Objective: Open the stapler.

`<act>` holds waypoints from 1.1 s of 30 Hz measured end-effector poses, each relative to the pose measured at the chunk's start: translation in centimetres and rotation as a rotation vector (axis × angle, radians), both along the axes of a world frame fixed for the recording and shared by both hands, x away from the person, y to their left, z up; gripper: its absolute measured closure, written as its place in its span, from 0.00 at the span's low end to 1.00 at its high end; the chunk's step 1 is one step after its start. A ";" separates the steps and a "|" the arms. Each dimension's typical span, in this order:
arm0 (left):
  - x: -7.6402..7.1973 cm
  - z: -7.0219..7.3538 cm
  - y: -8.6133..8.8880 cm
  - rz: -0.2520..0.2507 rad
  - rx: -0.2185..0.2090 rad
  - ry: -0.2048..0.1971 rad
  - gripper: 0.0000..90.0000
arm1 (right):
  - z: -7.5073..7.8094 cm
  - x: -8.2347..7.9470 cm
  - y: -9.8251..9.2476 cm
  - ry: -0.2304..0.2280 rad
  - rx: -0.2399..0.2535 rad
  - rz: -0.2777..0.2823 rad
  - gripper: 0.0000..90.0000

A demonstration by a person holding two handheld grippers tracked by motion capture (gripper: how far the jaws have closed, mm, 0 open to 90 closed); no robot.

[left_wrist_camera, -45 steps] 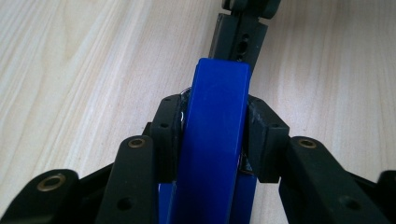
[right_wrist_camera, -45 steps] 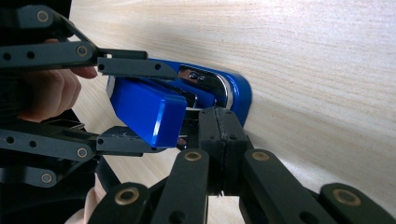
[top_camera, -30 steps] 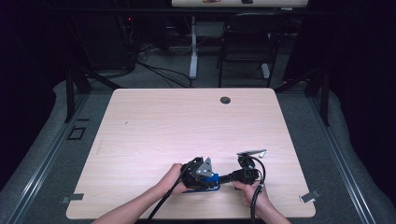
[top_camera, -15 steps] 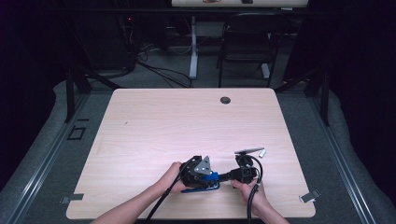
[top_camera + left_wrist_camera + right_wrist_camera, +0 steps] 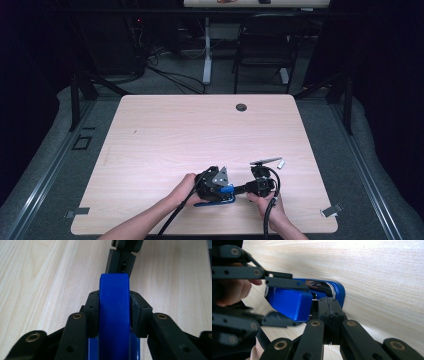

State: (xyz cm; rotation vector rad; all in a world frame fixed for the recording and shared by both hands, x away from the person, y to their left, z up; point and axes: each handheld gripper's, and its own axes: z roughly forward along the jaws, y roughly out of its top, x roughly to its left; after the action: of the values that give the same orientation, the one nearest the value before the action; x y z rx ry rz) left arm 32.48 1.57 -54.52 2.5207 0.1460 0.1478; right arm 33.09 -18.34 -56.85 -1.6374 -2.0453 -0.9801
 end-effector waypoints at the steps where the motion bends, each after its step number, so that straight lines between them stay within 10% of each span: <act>1: -0.1 -0.1 -0.3 0.010 0.006 -0.009 0.67 | 0.0 0.0 0.0 0.000 0.002 -0.002 1.00; 33: 0.1 -1.1 0.8 -0.011 -0.143 -0.014 0.74 | 0.3 -0.2 0.3 -0.043 -0.033 0.008 1.00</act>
State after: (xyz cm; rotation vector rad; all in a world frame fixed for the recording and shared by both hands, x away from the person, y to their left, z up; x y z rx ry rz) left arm 32.53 2.36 -55.58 2.3768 0.1326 0.1453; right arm 32.88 -18.08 -56.59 -1.6365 -2.1053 -0.9923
